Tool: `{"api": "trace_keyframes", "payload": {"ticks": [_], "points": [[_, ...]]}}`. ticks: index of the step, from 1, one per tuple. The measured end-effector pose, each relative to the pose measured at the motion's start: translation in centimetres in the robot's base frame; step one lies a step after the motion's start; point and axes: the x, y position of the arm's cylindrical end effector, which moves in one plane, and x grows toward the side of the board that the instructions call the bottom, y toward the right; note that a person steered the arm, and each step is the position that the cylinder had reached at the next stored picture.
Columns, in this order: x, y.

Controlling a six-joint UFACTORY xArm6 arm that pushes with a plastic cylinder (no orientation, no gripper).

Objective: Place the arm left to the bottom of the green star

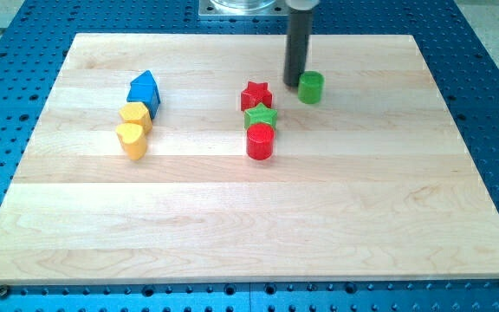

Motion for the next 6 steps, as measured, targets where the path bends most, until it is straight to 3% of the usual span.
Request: {"api": "trace_keyframes", "payload": {"ticks": [2,4,6], "points": [[0.0,-1.8],[-0.5,-16.9],[10.4,-17.0]]}}
